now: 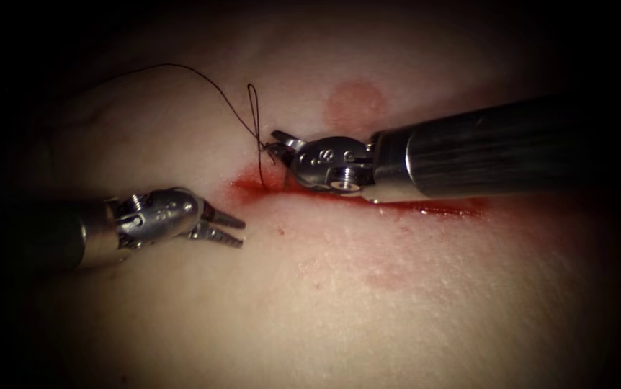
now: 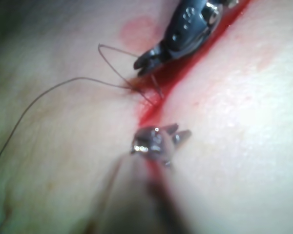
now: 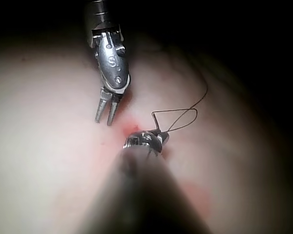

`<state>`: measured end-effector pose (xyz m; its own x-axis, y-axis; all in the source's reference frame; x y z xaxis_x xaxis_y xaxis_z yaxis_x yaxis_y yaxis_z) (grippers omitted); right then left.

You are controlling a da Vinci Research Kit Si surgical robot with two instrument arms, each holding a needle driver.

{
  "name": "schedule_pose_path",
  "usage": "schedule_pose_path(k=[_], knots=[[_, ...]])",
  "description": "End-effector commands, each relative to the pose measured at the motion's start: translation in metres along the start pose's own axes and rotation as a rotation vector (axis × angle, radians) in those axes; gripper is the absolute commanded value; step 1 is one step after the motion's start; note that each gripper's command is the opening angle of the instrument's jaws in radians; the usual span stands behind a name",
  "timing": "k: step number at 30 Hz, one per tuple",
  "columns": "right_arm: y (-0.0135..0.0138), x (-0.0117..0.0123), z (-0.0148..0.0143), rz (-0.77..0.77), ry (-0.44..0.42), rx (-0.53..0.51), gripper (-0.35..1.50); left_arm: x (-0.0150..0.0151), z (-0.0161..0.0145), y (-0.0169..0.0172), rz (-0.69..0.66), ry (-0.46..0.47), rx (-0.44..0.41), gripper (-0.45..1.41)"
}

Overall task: Wound Closure
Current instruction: Throw the needle through the bottom of the incision.

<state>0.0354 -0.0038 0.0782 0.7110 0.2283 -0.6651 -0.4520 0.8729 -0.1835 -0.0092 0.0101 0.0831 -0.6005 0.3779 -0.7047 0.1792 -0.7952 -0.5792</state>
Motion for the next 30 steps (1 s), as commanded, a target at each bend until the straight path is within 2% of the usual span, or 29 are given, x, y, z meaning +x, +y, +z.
schedule_pose_path(k=[1, 11, 13, 30], knots=[[-0.0007, -0.0001, 0.0008, -0.005, 0.0, 0.001, -0.35, -0.0002, 0.0008, -0.0003, 0.001, 0.001, -0.002, -0.13], [-0.0005, 0.0003, 0.0005, -0.01, 0.014, -0.005, -0.35, -0.0003, 0.0013, 0.0, -0.001, -0.001, 0.004, -0.14], [-0.0001, 0.0009, 0.0002, 0.013, 0.038, -0.028, -0.35, -0.0003, 0.0015, 0.0, -0.001, -0.001, 0.009, -0.14], [-0.0011, 0.0018, -0.0001, 0.134, 0.035, -0.012, -0.35, -0.0005, 0.0018, 0.0002, 0.005, -0.003, 0.007, -0.16]])
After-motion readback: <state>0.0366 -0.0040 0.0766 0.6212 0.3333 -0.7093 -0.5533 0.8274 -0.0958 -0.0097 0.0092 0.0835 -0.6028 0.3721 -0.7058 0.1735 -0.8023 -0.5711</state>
